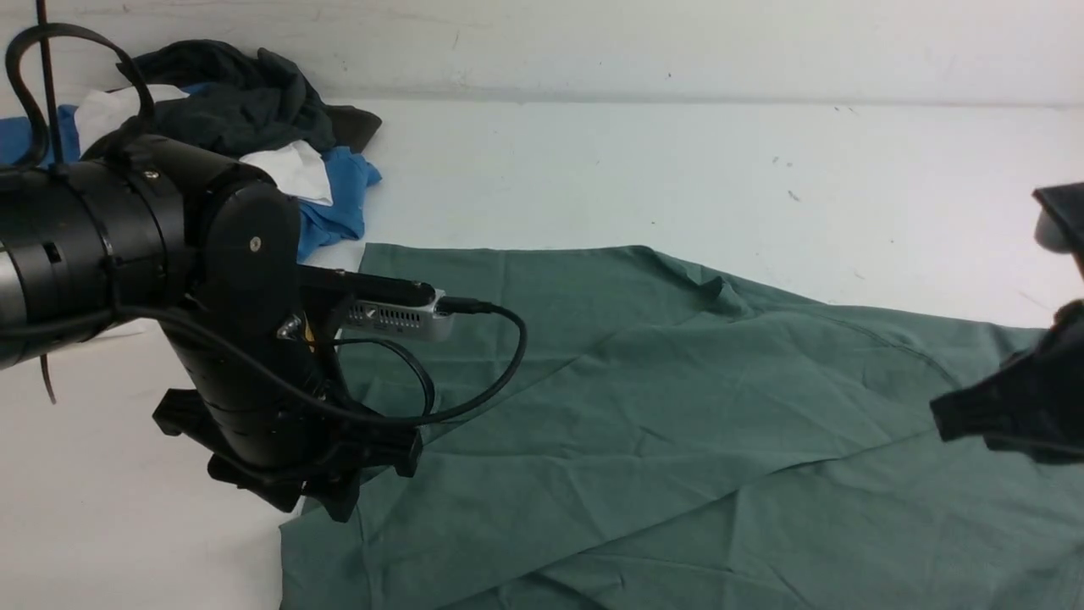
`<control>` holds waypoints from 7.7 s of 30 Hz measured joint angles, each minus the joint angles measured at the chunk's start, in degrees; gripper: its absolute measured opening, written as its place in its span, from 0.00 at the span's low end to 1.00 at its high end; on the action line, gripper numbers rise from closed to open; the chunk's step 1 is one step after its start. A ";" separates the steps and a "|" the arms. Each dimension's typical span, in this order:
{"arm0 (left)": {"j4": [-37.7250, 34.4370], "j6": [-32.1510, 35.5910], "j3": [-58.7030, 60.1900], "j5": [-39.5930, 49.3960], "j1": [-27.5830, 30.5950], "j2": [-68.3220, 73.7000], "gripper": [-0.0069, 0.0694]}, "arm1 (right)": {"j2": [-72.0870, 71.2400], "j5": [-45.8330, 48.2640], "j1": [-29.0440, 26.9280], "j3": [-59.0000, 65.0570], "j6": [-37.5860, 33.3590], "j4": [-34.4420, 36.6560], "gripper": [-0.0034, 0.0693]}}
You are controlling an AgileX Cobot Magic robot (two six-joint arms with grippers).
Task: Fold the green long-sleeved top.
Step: Use both arms simultaneously to clamp the lower edge of the clothing fabric, then use both arms to drag the lower edge of the fabric forward and fold it over the upper edge
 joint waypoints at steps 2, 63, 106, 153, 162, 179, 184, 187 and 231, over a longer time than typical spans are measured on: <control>-0.27 1.28 0.00 0.47 -0.68 -0.12 0.33 | 3.00 0.89 -3.71 -3.24 -4.93 4.05 0.09; 1.87 1.61 0.00 3.64 -3.38 -2.40 0.09 | 76.07 0.48 -8.05 -79.47 -20.63 1.85 0.19; -0.78 -8.76 25.99 -6.48 -3.38 -17.45 0.09 | 7.13 6.73 -1.53 -2.07 -15.07 14.30 0.03; -3.03 -7.73 28.42 -10.41 -3.49 -13.51 0.13 | 0.16 -7.37 17.99 24.94 -18.75 16.78 0.39; -2.96 -7.73 28.42 -8.52 -3.49 -16.89 0.13 | 5.42 -14.77 23.20 27.55 -17.58 9.84 0.67; -3.61 -7.92 23.29 0.66 -3.49 -27.49 0.13 | 4.92 -7.35 23.29 25.47 -14.78 2.76 0.06; 0.94 -9.20 8.10 2.28 -0.88 -26.57 0.13 | -1.61 -0.64 18.76 13.11 -11.27 -9.03 0.06; 3.18 -9.20 -0.05 2.36 1.91 -22.43 0.13 | -0.84 -0.64 14.28 5.23 -14.63 -10.71 0.06; 15.40 -4.19 -69.98 2.03 16.67 45.90 0.64 | 57.91 1.33 -3.86 -53.02 -18.30 -7.88 0.58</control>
